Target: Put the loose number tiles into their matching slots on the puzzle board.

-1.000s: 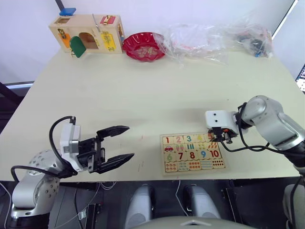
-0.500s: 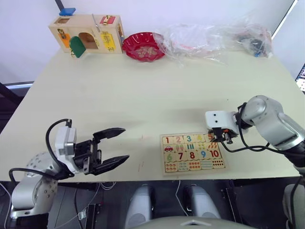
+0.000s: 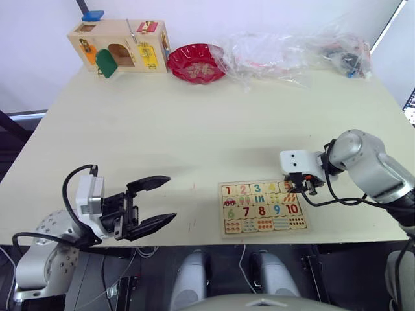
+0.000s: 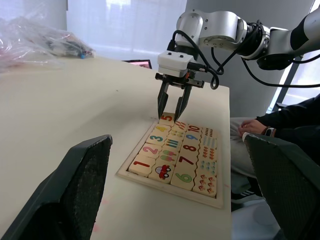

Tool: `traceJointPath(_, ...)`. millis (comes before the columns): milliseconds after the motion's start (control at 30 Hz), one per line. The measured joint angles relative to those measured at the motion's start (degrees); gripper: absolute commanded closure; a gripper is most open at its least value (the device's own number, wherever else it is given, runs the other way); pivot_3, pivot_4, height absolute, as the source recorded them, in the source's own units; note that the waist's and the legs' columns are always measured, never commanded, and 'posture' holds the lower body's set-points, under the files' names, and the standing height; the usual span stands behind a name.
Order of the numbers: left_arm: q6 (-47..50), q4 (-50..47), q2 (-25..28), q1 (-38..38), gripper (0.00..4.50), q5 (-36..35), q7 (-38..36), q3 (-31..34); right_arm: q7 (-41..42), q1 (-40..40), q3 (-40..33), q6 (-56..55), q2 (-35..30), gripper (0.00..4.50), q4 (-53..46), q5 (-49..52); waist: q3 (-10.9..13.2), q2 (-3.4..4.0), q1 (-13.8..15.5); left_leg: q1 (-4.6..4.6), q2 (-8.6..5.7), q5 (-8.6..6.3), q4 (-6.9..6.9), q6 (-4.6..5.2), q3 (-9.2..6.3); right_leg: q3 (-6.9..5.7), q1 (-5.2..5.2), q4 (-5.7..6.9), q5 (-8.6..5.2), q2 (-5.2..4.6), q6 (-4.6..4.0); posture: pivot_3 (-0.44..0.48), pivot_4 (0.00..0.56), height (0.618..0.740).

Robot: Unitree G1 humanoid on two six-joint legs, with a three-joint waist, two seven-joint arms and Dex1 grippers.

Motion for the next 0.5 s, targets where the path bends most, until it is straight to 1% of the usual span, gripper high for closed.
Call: traceJointPath(500,0.31,0.01,0.00,-0.34,0.00,-0.01,0.21,0.00,0.00,0.00,0.00,-0.04,0.22,3.59,0.00,-0.03,0.00,0.00,-0.01,0.00,0.00,0.00,0.00,0.00,-0.01,0.00,0.00,0.00,0.00,0.00,0.00,0.000,0.150,0.740)
